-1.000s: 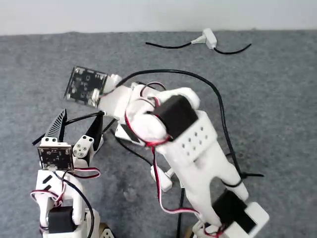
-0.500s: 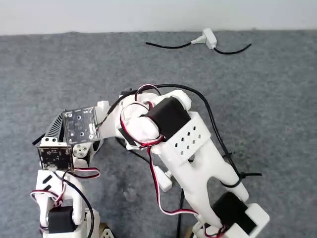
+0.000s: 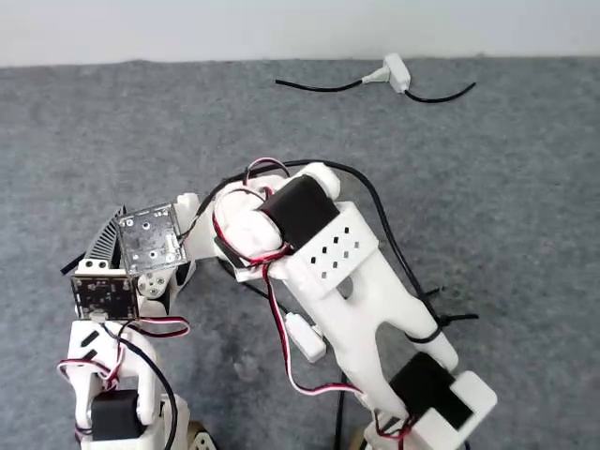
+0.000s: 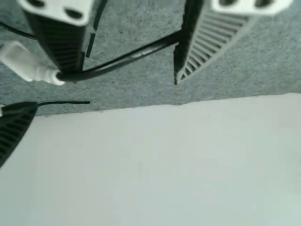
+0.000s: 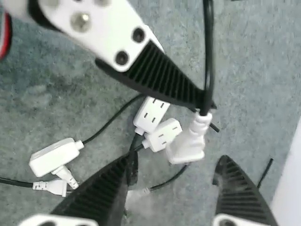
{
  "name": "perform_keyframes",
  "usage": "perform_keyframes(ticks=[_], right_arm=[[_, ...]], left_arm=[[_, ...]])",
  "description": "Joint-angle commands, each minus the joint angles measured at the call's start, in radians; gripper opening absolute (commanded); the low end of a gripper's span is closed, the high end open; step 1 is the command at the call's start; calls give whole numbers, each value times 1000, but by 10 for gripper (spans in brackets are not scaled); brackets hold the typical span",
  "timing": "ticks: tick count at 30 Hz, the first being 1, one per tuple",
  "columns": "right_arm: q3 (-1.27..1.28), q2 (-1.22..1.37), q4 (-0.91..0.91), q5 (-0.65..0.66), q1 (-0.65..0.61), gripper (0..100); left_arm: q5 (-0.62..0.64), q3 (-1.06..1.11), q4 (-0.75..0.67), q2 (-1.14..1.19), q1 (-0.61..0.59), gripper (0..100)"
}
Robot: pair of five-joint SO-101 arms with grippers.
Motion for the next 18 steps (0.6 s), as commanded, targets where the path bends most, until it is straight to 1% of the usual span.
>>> perform_keyframes(ticks=[1, 3, 7, 15, 16, 18], right_arm=[[-98, 25, 19, 11, -5, 180], [-106, 50, 19, 11, -4, 173], [-106, 82, 12, 11, -5, 195], [-106, 101, -18, 12, -5, 192], [-106, 101, -18, 12, -7, 186], [-106, 101, -19, 12, -7, 134]], left_arm=[[8, -4, -31, -12, 11, 305], [8, -4, -31, -12, 11, 305], [8, -4, -31, -12, 11, 305], [8, -4, -31, -12, 11, 305], [8, -4, -31, -12, 11, 305], [8, 1, -31, -12, 12, 305]])
